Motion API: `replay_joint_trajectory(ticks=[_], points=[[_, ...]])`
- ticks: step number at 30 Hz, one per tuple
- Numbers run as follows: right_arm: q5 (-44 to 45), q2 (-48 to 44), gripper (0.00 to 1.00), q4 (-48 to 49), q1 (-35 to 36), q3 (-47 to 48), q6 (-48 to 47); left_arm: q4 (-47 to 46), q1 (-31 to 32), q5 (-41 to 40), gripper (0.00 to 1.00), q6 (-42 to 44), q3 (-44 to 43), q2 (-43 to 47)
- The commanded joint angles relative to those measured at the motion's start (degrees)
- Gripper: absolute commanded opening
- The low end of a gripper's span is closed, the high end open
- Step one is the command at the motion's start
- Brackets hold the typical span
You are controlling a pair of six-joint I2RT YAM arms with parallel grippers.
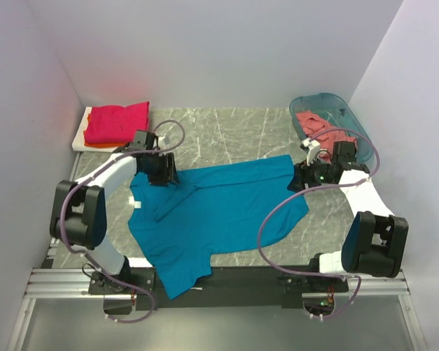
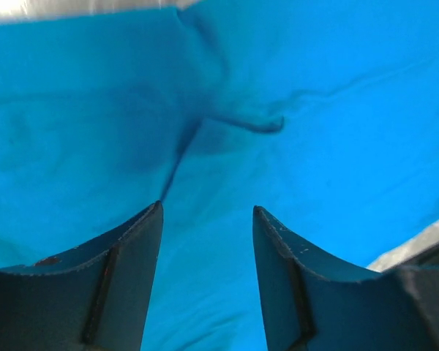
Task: Fold and stack the t-shirts
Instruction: Fold the tshirt
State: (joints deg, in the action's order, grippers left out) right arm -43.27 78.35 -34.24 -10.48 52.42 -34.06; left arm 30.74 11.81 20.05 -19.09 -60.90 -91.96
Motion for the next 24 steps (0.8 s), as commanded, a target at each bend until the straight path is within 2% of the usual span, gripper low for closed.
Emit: replay_joint_trajectory(ticks=[1, 5, 15, 18, 20, 24], points=[[-3.31, 0.49, 0.68, 0.31, -1.12, -0.04, -1.0, 1.07, 0.84, -2.65, 0.57, 4.15, -5.62, -2.51], [-4.98, 0.58, 0.68, 0.31, -2.35, -0.66, -1.7, 2.22, 1.46, -3.88, 0.54, 5.56, -6.51, -7.25], [-7.45, 1.64, 0.68, -1.44, -4.11, -0.39, -3.2, 3.71, 2.86, -4.32, 0.44, 6.43, -7.83, -11.66], [-7.71, 1.63, 0.68, -1.36, -4.37, -0.48, -3.29, 4.5, 3.3, -4.67, 0.39, 6.61, -7.74, -12.01], [-7.71, 1.63, 0.68, -1.44, -4.46, -0.39, -3.38, 4.85, 3.48, -4.41, 0.3, 6.61, -7.3, -11.84], [-8.15, 1.9, 0.68, -1.88, -4.81, -0.39, -3.73, 4.85, 3.92, -4.76, 0.21, 6.44, -6.07, -10.35]])
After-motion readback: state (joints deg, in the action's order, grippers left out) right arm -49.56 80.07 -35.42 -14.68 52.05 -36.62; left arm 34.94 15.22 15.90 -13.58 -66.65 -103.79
